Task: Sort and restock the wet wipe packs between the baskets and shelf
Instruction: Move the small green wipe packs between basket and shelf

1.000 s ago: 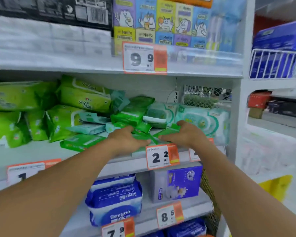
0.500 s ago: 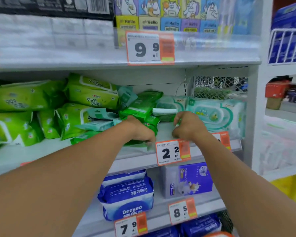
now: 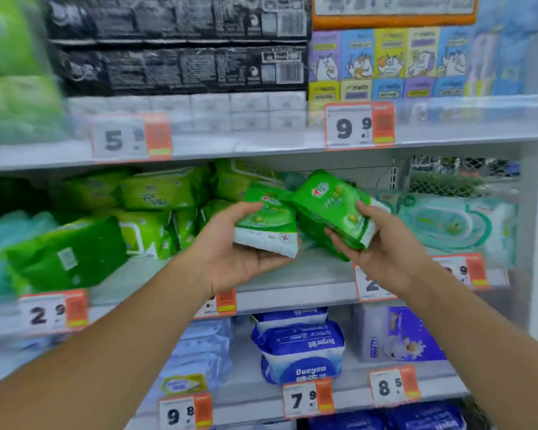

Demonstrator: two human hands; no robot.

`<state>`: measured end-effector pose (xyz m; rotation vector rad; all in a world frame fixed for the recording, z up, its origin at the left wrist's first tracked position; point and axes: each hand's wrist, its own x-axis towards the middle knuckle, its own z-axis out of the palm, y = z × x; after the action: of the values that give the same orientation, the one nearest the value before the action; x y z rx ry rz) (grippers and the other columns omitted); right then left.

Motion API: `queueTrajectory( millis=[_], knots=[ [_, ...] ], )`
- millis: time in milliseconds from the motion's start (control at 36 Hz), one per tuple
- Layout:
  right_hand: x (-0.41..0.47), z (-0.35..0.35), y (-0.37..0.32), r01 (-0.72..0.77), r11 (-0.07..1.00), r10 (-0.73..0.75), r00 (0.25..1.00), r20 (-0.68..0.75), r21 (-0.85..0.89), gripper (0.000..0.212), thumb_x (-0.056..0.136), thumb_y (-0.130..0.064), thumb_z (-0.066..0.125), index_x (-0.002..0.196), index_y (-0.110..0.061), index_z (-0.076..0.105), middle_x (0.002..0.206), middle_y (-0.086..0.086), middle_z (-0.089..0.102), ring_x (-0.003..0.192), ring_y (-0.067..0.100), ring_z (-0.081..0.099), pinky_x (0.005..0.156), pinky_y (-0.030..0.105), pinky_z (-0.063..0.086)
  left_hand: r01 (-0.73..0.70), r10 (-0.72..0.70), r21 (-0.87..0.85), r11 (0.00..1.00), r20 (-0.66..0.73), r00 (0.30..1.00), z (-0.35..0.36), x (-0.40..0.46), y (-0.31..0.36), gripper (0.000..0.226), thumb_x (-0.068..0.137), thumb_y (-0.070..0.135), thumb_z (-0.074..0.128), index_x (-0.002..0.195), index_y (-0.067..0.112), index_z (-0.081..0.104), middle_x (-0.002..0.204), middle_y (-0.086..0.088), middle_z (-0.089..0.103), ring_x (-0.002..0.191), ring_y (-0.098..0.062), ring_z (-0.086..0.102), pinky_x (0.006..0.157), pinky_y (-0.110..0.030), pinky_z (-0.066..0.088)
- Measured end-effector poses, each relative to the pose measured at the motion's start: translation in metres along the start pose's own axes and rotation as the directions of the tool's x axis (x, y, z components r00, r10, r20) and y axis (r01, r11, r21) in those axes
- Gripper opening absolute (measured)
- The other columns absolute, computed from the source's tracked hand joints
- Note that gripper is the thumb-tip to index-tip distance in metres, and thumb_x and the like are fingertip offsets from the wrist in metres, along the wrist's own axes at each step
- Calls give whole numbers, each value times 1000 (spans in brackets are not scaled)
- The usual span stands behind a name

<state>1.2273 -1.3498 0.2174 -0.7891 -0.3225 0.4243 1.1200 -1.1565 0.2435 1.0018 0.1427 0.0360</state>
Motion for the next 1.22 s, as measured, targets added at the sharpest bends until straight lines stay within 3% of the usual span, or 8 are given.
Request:
queueTrajectory(
  millis=[139,528,722,861,1000,1056,1111,1222],
  knots=[
    [-12,26,56,-95,984,88,995,51,154,17,99,-8,52,110,-3,63,112,19,73,97,31,73,83,51,58,-93,135,171,981,-252,958,-38,-22,-19,19,95,5,55,111,7,64,87,-12,76,67,-26,74,55,-41,61],
    [-21,71,118,-120,976,140,985,102,-182,39,75,-12,74,114,-9,69,107,9,75,88,18,74,69,27,60,-371,393,132,919,-252,884,-94,-46,-42,39,85,13,70,123,18,63,113,-7,73,101,-30,71,89,-52,55],
    [-30,73,130,-193,810,371,900,229,-554,47,79,-10,74,125,-9,65,117,11,73,105,27,71,82,37,60,-247,391,423,872,-297,871,-135,-68,-32,49,66,2,84,112,11,68,104,-7,76,99,-27,72,94,-43,54],
    [-58,54,181,-281,488,667,731,145,-827,32,85,-7,73,117,-13,71,111,4,76,91,12,73,68,23,59,189,94,832,522,-277,956,-192,-125,-23,39,68,10,87,105,13,73,99,2,77,93,-14,73,87,-27,56],
    [-94,46,265,-412,257,874,485,29,-874,9,93,-6,65,99,-9,70,88,7,77,76,16,74,78,37,62,564,-237,816,-125,-577,782,-244,-172,-36,52,81,41,78,118,6,64,114,-11,67,96,-28,69,81,-38,60],
    [-102,55,281,-387,229,898,438,41,-893,6,93,-9,65,97,-4,64,86,12,71,73,21,70,88,43,59,643,-380,761,-85,-621,686,-248,-173,-37,55,91,40,67,127,0,54,114,-17,67,87,-28,71,74,-34,62],
    [-95,69,275,-323,215,879,476,39,-922,25,94,-14,67,110,3,59,95,19,66,75,29,69,88,43,59,615,-383,784,90,-542,748,-237,-167,-35,44,95,36,62,125,4,55,109,-18,70,77,-26,73,67,-30,60],
    [-53,94,197,88,237,552,807,209,-968,18,91,-18,71,104,-6,68,88,14,71,65,21,69,55,29,58,138,123,888,438,-212,970,-186,-125,-22,5,95,14,62,98,12,67,82,-9,75,66,-23,69,55,-27,53]
  ],
)
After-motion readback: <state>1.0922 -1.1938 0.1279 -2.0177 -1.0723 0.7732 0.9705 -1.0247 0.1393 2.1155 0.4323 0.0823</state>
